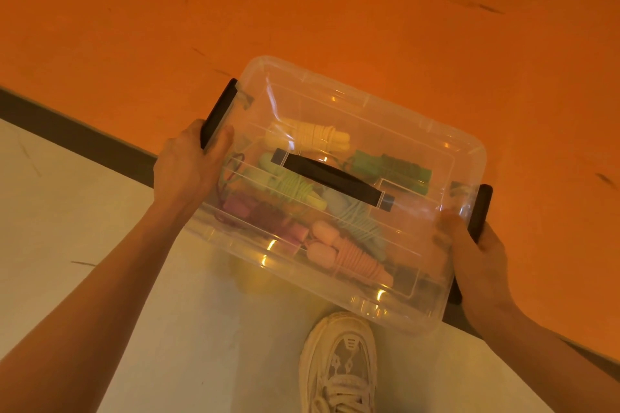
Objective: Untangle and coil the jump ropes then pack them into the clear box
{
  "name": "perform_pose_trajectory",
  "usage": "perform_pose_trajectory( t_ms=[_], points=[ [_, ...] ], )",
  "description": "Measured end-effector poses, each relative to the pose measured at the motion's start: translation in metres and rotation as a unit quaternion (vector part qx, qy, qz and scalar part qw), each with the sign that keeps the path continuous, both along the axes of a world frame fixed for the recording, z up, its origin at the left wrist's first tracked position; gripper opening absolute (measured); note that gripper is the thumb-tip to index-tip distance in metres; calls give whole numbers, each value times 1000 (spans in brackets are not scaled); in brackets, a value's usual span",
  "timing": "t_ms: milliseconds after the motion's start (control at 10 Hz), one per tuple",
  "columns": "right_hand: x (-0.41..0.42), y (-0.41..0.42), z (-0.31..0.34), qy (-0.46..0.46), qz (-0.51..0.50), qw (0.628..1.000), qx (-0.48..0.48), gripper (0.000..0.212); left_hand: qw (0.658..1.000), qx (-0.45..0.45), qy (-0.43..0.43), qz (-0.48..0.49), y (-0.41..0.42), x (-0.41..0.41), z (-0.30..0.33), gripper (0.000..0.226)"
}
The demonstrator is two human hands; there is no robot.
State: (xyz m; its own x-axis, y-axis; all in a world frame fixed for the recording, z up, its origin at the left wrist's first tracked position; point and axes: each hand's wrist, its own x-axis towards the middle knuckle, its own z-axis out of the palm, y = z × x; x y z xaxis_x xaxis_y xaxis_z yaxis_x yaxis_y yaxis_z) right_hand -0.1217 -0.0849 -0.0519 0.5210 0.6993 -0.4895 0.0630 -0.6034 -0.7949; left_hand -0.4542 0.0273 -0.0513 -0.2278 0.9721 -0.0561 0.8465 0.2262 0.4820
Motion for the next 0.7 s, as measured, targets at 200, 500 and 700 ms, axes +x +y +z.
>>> perform_pose_trajectory(
  t_ms=[200, 500, 700],
  points=[
    [-1, 1, 5, -19, 31, 999, 2, 31, 1000, 6, 7, -3, 0, 0, 0, 49],
    [-7, 3, 6, -12, 20, 1000, 8, 20, 999, -4, 37, -5, -1, 2, 0, 49],
    [3, 16, 18, -129, 44, 988, 68, 61, 991, 109, 36, -72, -4, 3, 5, 46]
  ],
)
